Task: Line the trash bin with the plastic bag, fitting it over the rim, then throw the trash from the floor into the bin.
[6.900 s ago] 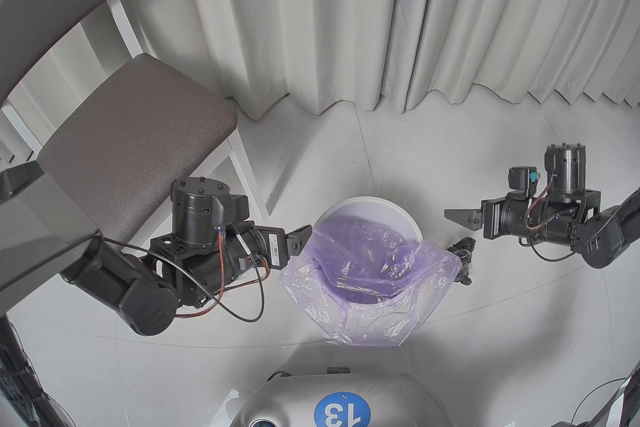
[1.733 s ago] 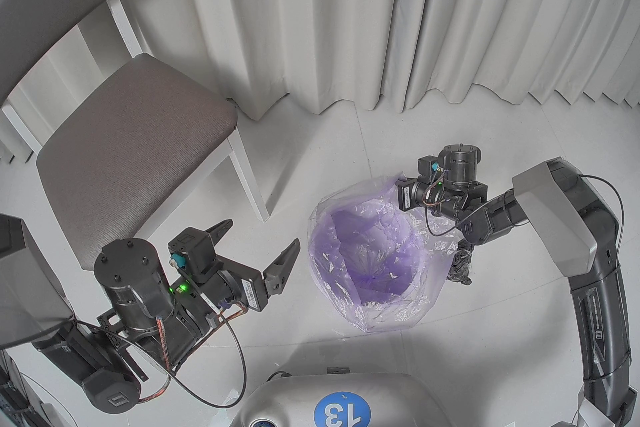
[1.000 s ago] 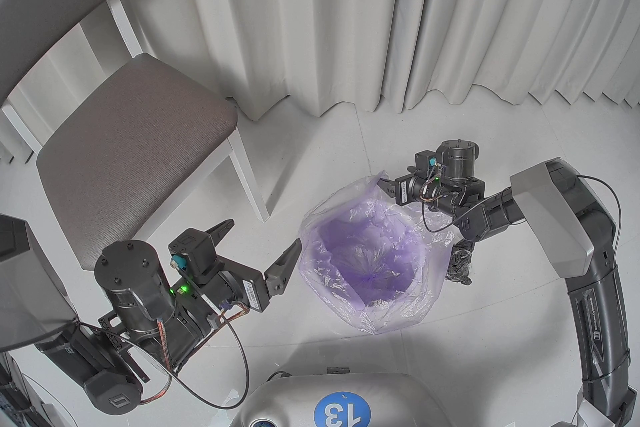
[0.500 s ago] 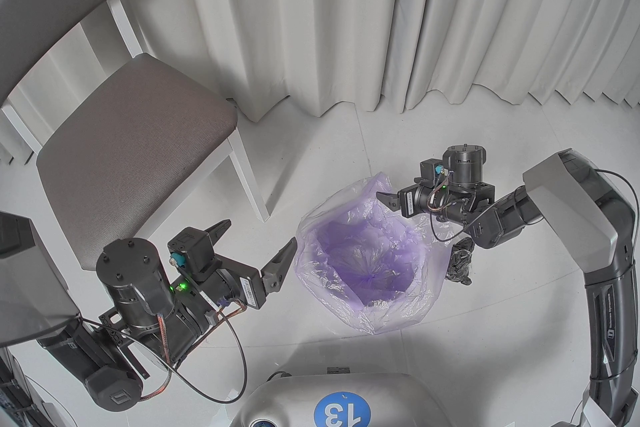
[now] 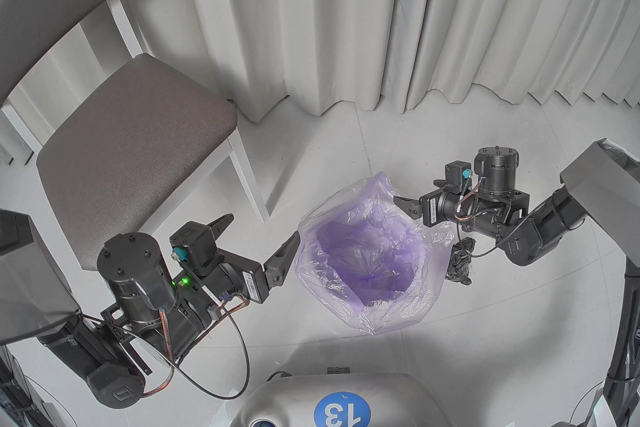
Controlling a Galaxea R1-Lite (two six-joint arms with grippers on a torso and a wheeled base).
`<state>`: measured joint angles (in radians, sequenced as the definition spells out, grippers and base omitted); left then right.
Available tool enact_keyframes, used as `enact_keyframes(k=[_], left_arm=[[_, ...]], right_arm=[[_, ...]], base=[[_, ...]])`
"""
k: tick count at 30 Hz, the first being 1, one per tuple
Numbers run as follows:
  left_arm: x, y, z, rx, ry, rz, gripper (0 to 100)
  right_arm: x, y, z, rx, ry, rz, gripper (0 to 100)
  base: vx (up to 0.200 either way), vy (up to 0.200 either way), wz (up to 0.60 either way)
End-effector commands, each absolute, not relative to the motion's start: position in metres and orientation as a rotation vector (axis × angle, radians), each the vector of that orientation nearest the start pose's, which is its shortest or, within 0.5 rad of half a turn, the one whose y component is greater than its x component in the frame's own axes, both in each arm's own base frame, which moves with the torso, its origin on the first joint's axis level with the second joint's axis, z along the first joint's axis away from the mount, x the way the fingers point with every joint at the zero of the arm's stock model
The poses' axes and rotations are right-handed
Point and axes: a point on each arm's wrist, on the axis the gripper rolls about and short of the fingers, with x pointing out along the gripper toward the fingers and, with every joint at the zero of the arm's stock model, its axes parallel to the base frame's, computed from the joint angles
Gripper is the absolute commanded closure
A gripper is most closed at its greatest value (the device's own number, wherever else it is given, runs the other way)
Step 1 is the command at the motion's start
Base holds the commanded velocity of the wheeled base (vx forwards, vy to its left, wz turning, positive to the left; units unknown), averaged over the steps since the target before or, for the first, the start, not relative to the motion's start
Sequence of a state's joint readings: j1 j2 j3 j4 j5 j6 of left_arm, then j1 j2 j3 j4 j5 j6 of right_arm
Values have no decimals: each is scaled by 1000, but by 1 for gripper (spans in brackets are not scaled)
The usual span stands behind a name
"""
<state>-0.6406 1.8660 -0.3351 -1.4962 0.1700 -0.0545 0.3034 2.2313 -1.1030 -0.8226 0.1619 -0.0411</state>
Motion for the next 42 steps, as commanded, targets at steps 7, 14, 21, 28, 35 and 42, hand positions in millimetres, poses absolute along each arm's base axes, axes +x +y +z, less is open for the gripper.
enact_keyframes(k=[7, 14, 21, 28, 35, 42], left_arm=[[233, -177, 122, -60, -10, -496, 0], [242, -193, 133, -59, -8, -522, 0], [254, -209, 146, -37, 34, -533, 0], [280, -224, 170, 15, 151, -517, 0], [312, -234, 160, 75, 241, -510, 0], [348, -244, 129, 171, 260, -493, 0]], right_arm=[[347, 111, 111, -71, 262, 401, 0], [320, 105, 100, -70, 206, 368, 0], [299, 106, 91, -47, 223, 309, 0], [304, 97, 91, -16, 229, 275, 0], [323, 100, 62, -7, 296, 274, 0], [352, 104, 40, -1, 302, 291, 0]], base=[[0, 0, 0], [0, 0, 0], [0, 0, 0], [0, 0, 0], [0, 0, 0], [0, 0, 0]])
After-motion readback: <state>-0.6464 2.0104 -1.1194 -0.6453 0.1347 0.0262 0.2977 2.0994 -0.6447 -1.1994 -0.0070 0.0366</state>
